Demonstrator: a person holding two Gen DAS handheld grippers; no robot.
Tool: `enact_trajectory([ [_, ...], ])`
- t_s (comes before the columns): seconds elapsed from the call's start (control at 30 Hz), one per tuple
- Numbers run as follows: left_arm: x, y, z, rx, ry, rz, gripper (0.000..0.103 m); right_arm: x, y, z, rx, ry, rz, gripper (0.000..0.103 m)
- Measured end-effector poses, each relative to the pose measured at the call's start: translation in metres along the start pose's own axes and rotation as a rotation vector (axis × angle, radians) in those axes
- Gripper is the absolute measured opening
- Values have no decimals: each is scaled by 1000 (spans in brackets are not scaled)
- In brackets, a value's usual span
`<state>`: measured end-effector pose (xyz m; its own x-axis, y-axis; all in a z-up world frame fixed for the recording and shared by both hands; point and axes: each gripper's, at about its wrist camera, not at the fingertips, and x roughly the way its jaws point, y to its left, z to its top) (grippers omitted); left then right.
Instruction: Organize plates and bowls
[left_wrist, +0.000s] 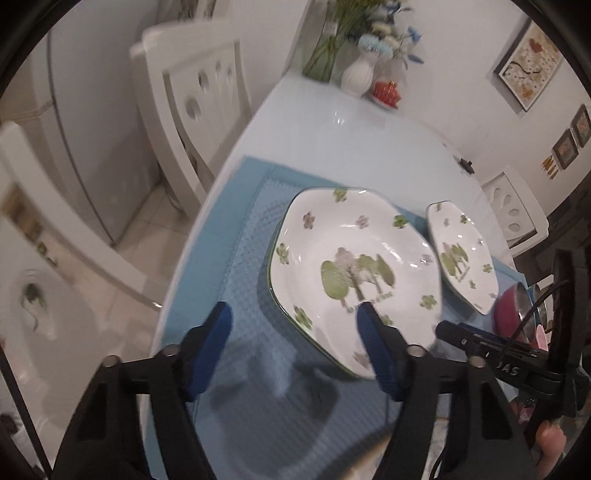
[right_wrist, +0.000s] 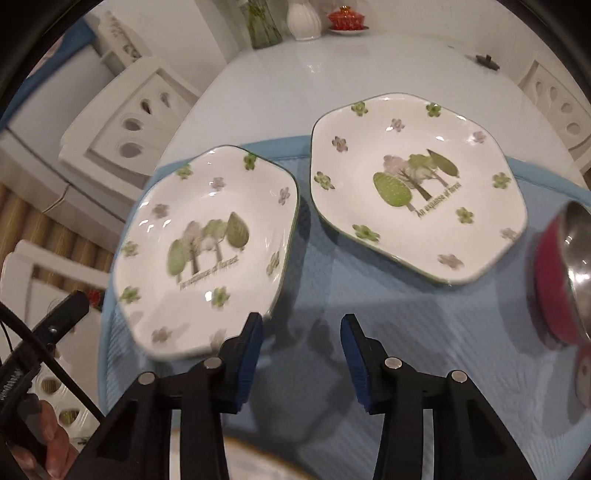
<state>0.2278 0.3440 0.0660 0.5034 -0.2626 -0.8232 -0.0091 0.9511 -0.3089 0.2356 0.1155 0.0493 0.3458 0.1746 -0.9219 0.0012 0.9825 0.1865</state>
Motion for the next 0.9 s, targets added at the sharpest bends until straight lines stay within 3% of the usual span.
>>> enact_trajectory([
  [0.2,34,18,6,-75,58,-59,63,21,15,20,-42,39,-17,43],
  [0.37,45,19,11,-58,82,-89,63,25,32,15,-59,52,-6,42],
  [0.47,44,23,18,-59,73,-94,63,19,48,5,-36,47,-49,42],
  [0.63,48,30,30,-60,69,-104,63,14,62,-17,11,108,107,42],
  [0.7,52,31,32,-48,71,-107,63,11,55,-20,17,104,124,42],
  [0.8,58,30,35,-26,61,-107,63,12,27,-12,62,61,55,42],
  [0.9,62,29,39,-13,44,-118,63,24,8,8,100,52,91,42],
])
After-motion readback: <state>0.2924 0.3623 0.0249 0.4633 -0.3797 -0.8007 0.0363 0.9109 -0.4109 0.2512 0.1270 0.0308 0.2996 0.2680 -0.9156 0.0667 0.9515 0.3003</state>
